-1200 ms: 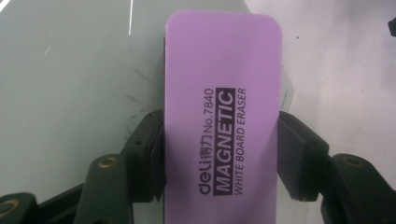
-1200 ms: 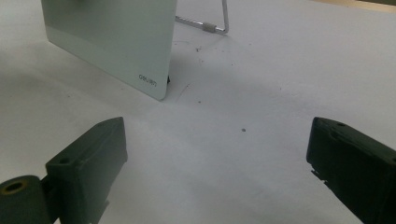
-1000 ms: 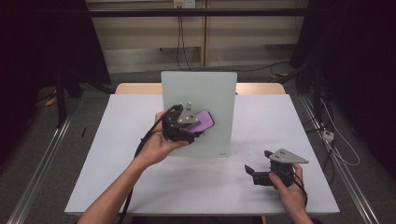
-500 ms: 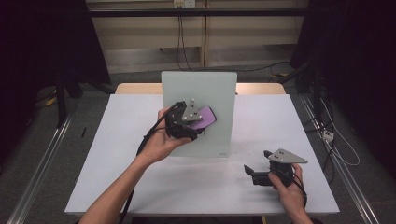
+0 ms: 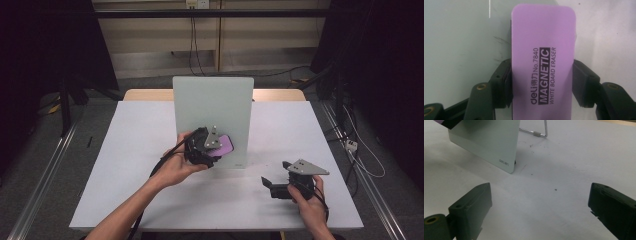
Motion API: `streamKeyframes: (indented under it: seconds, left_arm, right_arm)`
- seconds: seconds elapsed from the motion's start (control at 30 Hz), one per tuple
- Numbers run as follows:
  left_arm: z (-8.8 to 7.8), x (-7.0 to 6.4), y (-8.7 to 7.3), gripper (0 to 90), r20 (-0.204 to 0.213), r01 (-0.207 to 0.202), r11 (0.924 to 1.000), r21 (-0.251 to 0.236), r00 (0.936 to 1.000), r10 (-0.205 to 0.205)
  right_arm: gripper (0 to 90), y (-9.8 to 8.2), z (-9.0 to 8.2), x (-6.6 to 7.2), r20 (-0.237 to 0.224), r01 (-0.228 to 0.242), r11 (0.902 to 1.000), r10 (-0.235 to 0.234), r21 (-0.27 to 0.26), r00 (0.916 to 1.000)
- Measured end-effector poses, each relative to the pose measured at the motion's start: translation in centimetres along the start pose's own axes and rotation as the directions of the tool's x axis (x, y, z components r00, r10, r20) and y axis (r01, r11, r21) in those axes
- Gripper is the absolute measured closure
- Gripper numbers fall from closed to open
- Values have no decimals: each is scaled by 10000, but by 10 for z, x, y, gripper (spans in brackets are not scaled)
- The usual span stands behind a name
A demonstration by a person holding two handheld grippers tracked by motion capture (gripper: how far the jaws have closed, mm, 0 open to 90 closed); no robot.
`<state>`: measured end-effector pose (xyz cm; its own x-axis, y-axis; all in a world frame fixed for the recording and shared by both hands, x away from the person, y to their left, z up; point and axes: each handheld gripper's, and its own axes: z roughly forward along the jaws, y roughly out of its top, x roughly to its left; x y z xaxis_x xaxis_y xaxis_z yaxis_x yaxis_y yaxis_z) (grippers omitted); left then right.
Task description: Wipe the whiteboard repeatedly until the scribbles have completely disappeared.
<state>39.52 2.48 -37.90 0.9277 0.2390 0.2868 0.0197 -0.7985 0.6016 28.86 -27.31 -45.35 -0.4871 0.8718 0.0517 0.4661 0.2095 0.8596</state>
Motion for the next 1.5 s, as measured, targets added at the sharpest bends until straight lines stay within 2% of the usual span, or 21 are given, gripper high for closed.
streamKeyframes:
  seconds: [0.17, 0.23, 0.33, 0.43, 0.53, 0.6, 0.73, 0.97, 1.17, 1.3, 1.5]
  left_arm:
    - [-1, 2, 0, 409, 55, 141, 9999, -45, 9999, -140]
    - [-5, 5, 2, 409, -124, 136, 9998, -117, 9998, -137]
    - [-16, 13, 6, 408, -322, 331, 9988, -371, 9989, -343]
    - [-29, 24, 9, 408, -655, 618, 9954, -734, 9956, -666]
    - [-39, 34, 10, 408, -835, 962, 9887, -1150, 9908, -1062]
    - [-43, 37, 10, 408, -918, 1021, 9868, -1253, 9892, -1140]
    - [-38, 31, 10, 408, -1092, 724, 9929, -940, 9906, -825]
    - [-16, 9, 4, 408, -734, 153, 9997, -191, 9972, -167]
    - [-1, -3, -4, 409, -187, -23, 9997, 250, 9998, 27]
    - [3, -4, -7, 409, 56, 119, 9994, 321, 9999, -121]
    - [12, -12, -14, 409, 385, -141, 9975, 692, 9992, 115]
  right_arm:
    - [56, 0, 0, 0, -7, -3, 10000, 3, 0, 10000]
    - [56, 0, 0, 0, -3, -7, 10000, 7, -2, 10000]
    - [56, 0, -1, 0, -17, -122, 9999, 122, 47, 9999]
    - [56, 0, -1, 0, -25, -113, 9999, 113, 47, 9999]
    - [56, 0, 0, 0, -4, -75, 10000, 75, 40, 10000]
    - [56, 0, 0, 0, -17, -72, 10000, 72, 53, 10000]
    - [56, 0, -1, 0, -25, -108, 9999, 108, 48, 9999]
    - [56, 0, 0, 1, -11, -38, 10000, 38, 57, 10000]
    - [56, 0, -1, 1, -5, -118, 9999, 118, 49, 9999]
    - [56, 0, -1, 1, -17, -94, 9999, 94, 47, 10000]
    - [56, 0, -1, 0, -4, -82, 10000, 82, 48, 10000]
